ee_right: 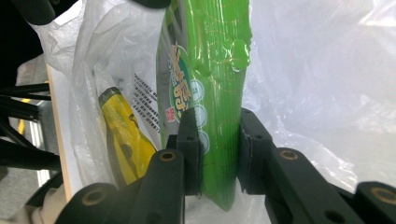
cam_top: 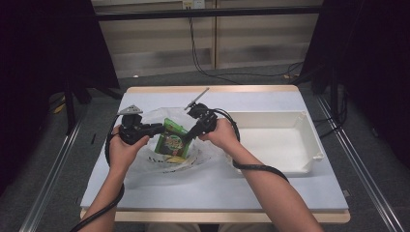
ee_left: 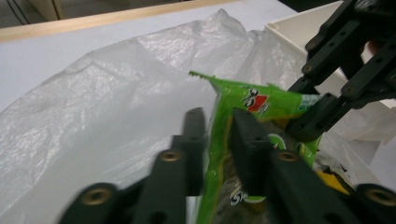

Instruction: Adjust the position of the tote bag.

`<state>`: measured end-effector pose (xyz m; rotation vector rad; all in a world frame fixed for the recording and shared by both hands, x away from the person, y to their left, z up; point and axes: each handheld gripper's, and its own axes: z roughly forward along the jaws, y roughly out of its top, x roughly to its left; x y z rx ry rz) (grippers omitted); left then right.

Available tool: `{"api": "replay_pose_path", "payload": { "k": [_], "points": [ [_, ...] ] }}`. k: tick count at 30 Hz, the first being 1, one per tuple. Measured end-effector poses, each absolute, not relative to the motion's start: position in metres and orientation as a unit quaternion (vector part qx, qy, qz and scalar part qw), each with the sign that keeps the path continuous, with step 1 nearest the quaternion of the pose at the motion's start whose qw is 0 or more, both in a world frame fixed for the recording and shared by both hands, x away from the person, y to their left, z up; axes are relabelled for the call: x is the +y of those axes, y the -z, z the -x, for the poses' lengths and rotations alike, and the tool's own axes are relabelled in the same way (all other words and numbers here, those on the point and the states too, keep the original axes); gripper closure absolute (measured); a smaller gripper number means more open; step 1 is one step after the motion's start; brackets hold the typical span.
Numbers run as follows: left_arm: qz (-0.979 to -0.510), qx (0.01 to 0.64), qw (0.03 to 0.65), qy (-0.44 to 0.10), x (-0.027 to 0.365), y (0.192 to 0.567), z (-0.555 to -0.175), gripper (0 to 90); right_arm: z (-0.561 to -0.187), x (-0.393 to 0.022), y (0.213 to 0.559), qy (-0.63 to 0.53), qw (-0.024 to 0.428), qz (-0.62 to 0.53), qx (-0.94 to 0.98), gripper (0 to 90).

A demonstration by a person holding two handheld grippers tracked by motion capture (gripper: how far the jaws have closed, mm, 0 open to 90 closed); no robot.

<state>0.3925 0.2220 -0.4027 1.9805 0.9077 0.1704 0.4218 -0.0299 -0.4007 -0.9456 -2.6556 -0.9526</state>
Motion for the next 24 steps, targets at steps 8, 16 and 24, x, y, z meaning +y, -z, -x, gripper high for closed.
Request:
{"api": "replay_pose_path", "payload": {
  "k": [8,16,24],
  "points": [
    [-0.823,0.367,0.425,-0.082,0.215,0.403,-0.386,46.5,-0.42,-0.028,0.387,0.311,0.05,0.305,-0.899,75.0],
    [-0.834,0.363,0.407,-0.084,0.214,0.411,-0.386,50.5,-0.42,-0.03,0.373,0.311,0.028,0.313,-0.897,73.9],
    [-0.848,0.351,0.387,-0.088,0.211,0.423,-0.383,61.0,-0.412,-0.01,0.385,0.282,0.043,0.287,-0.914,67.3]
  ]
}}
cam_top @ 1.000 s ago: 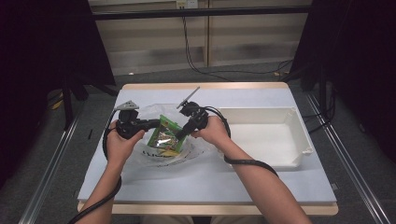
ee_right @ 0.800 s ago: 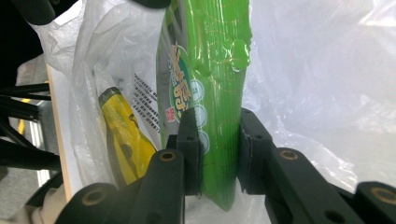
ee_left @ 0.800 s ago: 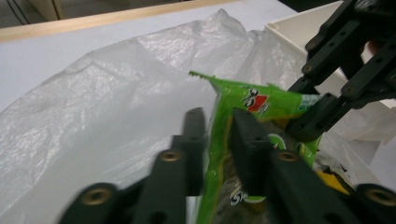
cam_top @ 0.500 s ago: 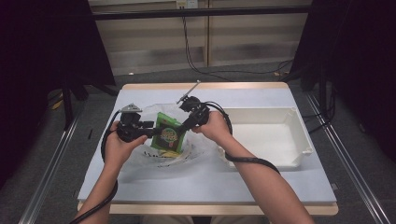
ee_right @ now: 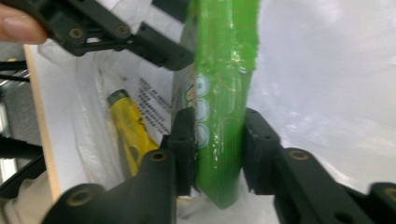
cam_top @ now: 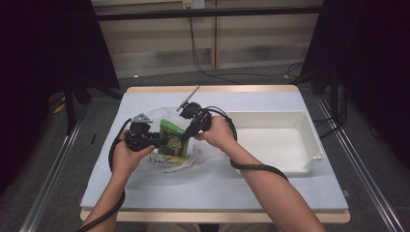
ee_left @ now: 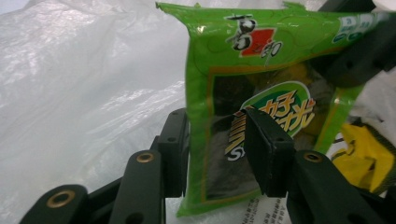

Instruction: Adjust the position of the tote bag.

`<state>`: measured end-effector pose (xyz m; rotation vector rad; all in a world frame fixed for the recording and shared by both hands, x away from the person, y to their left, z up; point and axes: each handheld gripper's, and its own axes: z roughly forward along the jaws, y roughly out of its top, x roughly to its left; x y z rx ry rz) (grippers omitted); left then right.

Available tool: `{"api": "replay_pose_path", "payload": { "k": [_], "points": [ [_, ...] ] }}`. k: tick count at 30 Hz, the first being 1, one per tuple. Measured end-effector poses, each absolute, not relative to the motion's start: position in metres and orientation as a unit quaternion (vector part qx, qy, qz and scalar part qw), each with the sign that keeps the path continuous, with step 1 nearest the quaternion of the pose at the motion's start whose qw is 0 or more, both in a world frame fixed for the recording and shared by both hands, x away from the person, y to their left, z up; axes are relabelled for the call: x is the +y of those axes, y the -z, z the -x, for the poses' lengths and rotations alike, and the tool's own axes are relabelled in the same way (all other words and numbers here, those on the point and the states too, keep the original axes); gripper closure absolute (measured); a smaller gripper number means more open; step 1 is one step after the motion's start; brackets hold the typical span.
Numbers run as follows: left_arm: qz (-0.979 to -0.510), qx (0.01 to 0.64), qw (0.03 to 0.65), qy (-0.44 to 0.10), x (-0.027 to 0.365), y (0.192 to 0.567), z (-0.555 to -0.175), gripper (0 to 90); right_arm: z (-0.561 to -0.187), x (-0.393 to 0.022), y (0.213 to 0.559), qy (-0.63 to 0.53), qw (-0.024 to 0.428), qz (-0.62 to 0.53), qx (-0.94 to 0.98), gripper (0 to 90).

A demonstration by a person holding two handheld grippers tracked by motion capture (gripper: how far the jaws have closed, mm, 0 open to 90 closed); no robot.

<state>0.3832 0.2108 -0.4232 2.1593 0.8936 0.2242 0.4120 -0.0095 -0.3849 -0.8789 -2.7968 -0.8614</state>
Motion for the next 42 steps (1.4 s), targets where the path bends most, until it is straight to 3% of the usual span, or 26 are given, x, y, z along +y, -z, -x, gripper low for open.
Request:
{"api": "replay_pose_path", "payload": {
  "k": [5,10,18,42],
  "points": [
    [-0.841,0.36,0.394,-0.084,0.214,0.423,-0.38,59.4,-0.412,-0.006,0.387,0.267,0.045,0.294,-0.917,73.8],
    [-0.836,0.377,0.39,-0.077,0.217,0.422,-0.376,42.5,-0.414,-0.012,0.378,0.27,0.024,0.293,-0.917,76.1],
    [-0.839,0.386,0.376,-0.078,0.211,0.416,-0.372,23.7,-0.411,-0.024,0.351,0.287,-0.009,0.287,-0.914,76.0],
    [-0.837,0.399,0.368,-0.065,0.201,0.412,-0.364,16.7,-0.407,-0.044,0.302,0.293,-0.045,0.272,-0.915,75.9]
  ]
}}
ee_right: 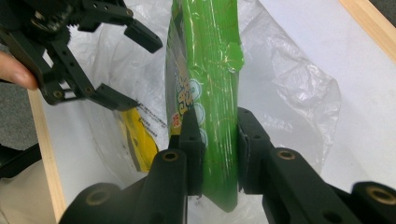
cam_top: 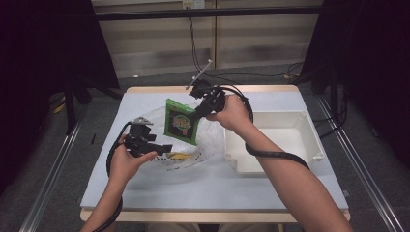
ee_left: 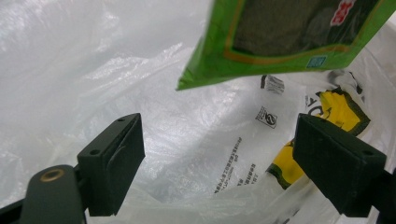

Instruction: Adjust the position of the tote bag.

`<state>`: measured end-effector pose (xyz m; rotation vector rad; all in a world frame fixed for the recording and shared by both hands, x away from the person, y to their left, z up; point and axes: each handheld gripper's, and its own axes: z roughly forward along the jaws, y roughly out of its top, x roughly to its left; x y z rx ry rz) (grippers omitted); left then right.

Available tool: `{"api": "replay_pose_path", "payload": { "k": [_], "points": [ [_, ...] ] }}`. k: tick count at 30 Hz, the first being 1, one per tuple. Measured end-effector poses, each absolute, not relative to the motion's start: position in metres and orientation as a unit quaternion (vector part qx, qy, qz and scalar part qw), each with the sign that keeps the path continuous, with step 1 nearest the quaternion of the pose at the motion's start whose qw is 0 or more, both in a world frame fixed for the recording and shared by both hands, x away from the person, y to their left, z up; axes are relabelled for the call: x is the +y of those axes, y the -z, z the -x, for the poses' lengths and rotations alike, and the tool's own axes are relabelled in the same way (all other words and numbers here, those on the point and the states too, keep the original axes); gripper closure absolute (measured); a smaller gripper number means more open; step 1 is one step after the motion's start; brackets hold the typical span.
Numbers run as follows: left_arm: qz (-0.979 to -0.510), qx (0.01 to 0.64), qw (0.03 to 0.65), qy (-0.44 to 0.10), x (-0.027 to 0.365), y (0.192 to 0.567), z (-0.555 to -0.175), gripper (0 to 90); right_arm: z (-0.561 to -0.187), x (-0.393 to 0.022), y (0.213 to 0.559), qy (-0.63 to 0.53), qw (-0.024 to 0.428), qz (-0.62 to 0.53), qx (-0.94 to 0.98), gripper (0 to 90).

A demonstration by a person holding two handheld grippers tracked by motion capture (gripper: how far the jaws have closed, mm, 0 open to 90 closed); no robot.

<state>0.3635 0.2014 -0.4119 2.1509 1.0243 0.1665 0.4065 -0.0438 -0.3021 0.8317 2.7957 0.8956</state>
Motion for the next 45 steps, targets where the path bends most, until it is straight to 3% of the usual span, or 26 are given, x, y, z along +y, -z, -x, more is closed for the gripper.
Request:
{"api": "replay_pose_path", "payload": {
  "k": [15,34,45],
  "points": [
    [-0.836,0.407,0.363,-0.061,0.205,0.417,-0.361,15.5,-0.406,-0.031,0.288,-0.297,0.046,-0.258,0.918,75.9],
    [-0.844,0.389,0.367,-0.055,0.198,0.417,-0.369,15.4,-0.396,-0.055,0.249,-0.28,0.055,-0.247,0.926,75.9],
    [-0.841,0.389,0.373,-0.048,0.189,0.417,-0.373,15.3,-0.392,-0.075,0.245,-0.275,0.045,-0.25,0.927,75.9]
  ]
}}
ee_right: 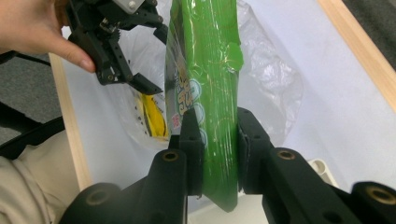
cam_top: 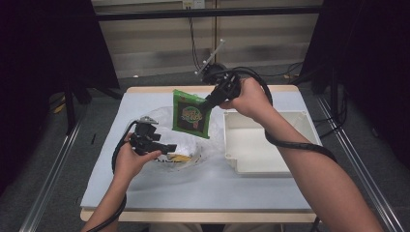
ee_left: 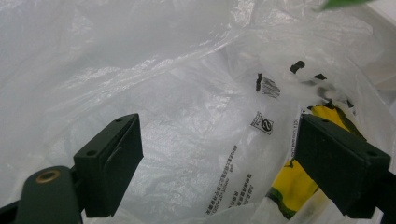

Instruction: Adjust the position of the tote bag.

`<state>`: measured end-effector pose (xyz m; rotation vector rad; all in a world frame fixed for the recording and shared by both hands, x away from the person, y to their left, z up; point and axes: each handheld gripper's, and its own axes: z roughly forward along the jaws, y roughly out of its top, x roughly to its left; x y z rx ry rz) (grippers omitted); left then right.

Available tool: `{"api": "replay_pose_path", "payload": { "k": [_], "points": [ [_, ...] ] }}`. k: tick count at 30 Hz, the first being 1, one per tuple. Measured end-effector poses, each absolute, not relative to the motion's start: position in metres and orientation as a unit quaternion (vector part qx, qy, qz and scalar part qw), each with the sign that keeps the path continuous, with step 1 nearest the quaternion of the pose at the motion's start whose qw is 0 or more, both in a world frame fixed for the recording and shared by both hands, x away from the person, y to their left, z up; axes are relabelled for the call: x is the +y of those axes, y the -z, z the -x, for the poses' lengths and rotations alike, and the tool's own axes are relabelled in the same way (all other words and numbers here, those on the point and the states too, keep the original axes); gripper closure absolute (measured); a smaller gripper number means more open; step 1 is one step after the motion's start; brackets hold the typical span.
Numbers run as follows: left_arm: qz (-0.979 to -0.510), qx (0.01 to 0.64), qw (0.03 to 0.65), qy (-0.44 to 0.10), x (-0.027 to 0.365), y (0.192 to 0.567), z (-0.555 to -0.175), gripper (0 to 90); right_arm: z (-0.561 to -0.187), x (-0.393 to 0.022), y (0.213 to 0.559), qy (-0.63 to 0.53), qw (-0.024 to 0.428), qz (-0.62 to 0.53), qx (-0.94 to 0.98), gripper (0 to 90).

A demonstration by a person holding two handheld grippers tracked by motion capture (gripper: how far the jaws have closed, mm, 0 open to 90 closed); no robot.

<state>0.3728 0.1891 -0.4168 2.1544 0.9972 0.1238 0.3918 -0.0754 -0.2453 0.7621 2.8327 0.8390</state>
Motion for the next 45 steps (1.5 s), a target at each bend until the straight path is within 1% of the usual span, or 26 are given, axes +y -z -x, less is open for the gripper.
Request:
{"api": "replay_pose_path", "payload": {
  "k": [6,17,24,30,32,45],
  "points": [
    [-0.848,0.376,0.371,-0.045,0.186,0.417,-0.378,15.1,-0.387,-0.091,0.242,-0.276,0.045,-0.255,0.926,75.9],
    [-0.846,0.376,0.375,-0.048,0.184,0.416,-0.378,15.1,-0.38,-0.126,0.233,-0.271,0.052,-0.277,0.921,75.8],
    [-0.847,0.376,0.374,-0.045,0.183,0.418,-0.376,14.9,-0.378,-0.148,0.236,-0.261,0.054,-0.284,0.921,75.8],
    [-0.846,0.376,0.376,-0.046,0.184,0.417,-0.376,14.9,-0.378,-0.16,0.238,-0.262,0.049,-0.292,0.918,75.8],
    [-0.85,0.368,0.374,-0.046,0.186,0.418,-0.376,14.9,-0.378,-0.165,0.239,-0.26,0.05,-0.296,0.918,75.8],
    [-0.851,0.37,0.371,-0.044,0.192,0.42,-0.377,14.6,-0.378,-0.193,0.24,-0.252,0.056,-0.311,0.915,75.7]
  ]
}}
